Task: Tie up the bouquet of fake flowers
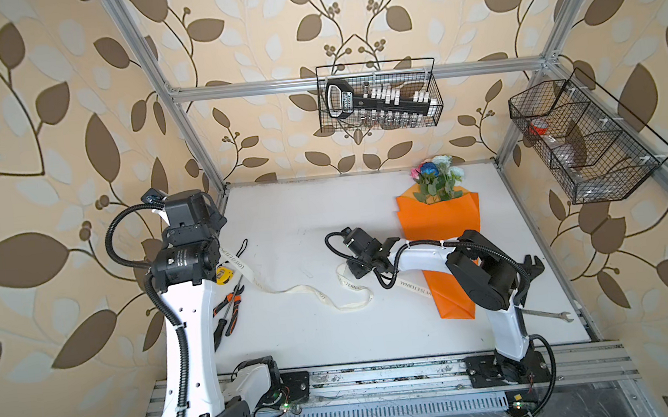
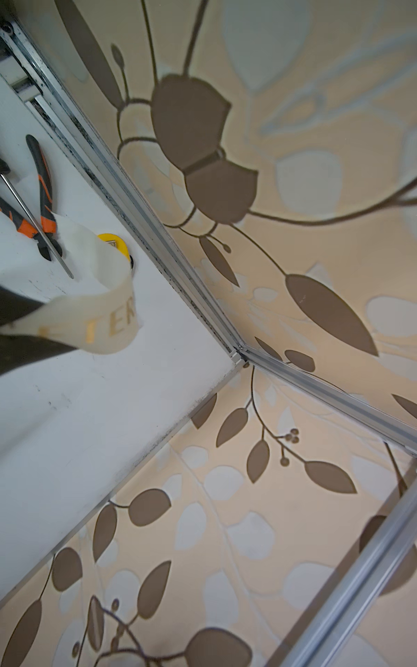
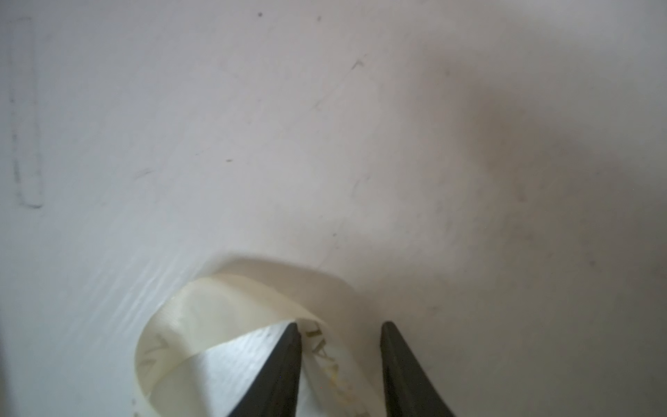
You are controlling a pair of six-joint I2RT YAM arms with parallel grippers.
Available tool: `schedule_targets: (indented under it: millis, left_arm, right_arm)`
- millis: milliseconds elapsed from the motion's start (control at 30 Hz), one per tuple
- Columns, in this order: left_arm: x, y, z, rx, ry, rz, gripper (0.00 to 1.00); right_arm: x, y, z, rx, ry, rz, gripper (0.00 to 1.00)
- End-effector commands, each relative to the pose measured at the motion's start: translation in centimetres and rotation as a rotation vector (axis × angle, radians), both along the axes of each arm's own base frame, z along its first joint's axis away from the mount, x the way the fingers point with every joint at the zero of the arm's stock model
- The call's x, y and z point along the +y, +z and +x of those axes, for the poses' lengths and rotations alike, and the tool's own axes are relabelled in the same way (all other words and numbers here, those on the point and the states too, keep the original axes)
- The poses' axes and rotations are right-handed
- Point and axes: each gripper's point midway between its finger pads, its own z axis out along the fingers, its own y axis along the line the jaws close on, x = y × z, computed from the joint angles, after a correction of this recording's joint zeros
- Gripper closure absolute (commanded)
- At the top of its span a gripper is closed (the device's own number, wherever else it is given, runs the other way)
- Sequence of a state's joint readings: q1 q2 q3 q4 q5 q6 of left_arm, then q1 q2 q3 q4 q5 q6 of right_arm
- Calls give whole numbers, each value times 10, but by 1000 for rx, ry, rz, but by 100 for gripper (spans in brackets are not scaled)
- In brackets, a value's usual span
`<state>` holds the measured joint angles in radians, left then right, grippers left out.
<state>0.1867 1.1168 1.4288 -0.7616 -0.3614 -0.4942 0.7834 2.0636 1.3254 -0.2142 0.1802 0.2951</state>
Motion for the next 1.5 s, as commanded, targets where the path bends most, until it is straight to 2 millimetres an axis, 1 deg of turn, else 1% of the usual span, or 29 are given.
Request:
schedule_targets:
  millis: [0, 67, 100, 167, 233, 300, 400, 533, 633, 700, 767, 867, 933, 1000, 1033, 1067, 1100, 1167, 1200, 1233, 1300, 1333, 1400, 1467]
  left_arm:
    - [19, 13, -8, 29, 74, 73, 100]
    - [23, 8, -8, 47, 89, 80, 100]
    - [26, 6, -8, 55, 97, 81, 100]
    - [29, 3, -6, 62, 106, 84, 100]
    - [32, 1, 0, 63, 107, 91, 100]
    - [37, -3, 10, 66, 110, 94, 100]
    - [44, -10, 30, 74, 109, 99, 100]
    - [52, -27, 55, 130, 106, 91, 100]
    - [56, -43, 73, 172, 97, 86, 100]
    - [60, -61, 83, 207, 101, 83, 100]
    - [62, -73, 90, 228, 104, 84, 100]
    - [67, -89, 102, 254, 103, 88, 100]
    - [69, -99, 111, 274, 101, 86, 100]
    - [70, -108, 121, 297, 90, 74, 100]
    - [69, -114, 125, 312, 84, 64, 98]
    - [69, -120, 129, 326, 82, 51, 91]
    - [69, -125, 131, 339, 78, 36, 81]
    - [64, -132, 134, 352, 60, 6, 62]
    - [62, -135, 135, 350, 50, -11, 52]
    - [59, -136, 135, 347, 40, -25, 45]
    - [54, -134, 133, 337, 30, -50, 37]
    - [53, -131, 132, 330, 24, -57, 33]
    - [47, -121, 128, 312, 10, -74, 23]
    - [38, -112, 124, 289, -23, -104, 17]
  right_arm:
    - [-52, -32, -8, 95, -112, -102, 79]
    - [-74, -36, -11, 113, -168, -108, 84]
    - [-89, -38, -9, 125, -212, -109, 87]
    - [-111, -37, -11, 138, -280, -113, 91]
    - [-127, -33, -15, 148, -327, -108, 96]
    - [-139, -26, -22, 147, -364, -102, 100]
    - [-148, -12, -36, 151, -402, -81, 100]
    - [-162, 6, -55, 145, -456, -39, 100]
    - [-177, 19, -66, 115, -503, -38, 100]
    - [-187, 23, -70, 101, -525, -51, 100]
    - [-192, 24, -72, 105, -536, -59, 100]
    - [-191, 22, -78, 126, -530, -51, 100]
    - [-187, 23, -83, 141, -517, -26, 100]
    - [-178, 26, -90, 161, -481, 11, 100]
    - [-173, 27, -93, 167, -463, 27, 99]
    - [-167, 29, -96, 171, -441, 44, 92]
    - [-162, 31, -99, 177, -421, 57, 84]
    - [-156, 33, -104, 185, -405, 67, 74]
    - [-156, 35, -105, 187, -407, 73, 69]
    - [-157, 37, -106, 186, -410, 76, 65]
    - [-159, 46, -108, 173, -414, 89, 58]
    - [-160, 51, -108, 165, -415, 91, 56]
    - [-165, 64, -110, 140, -425, 95, 50]
    - [-171, 78, -111, 112, -430, 98, 47]
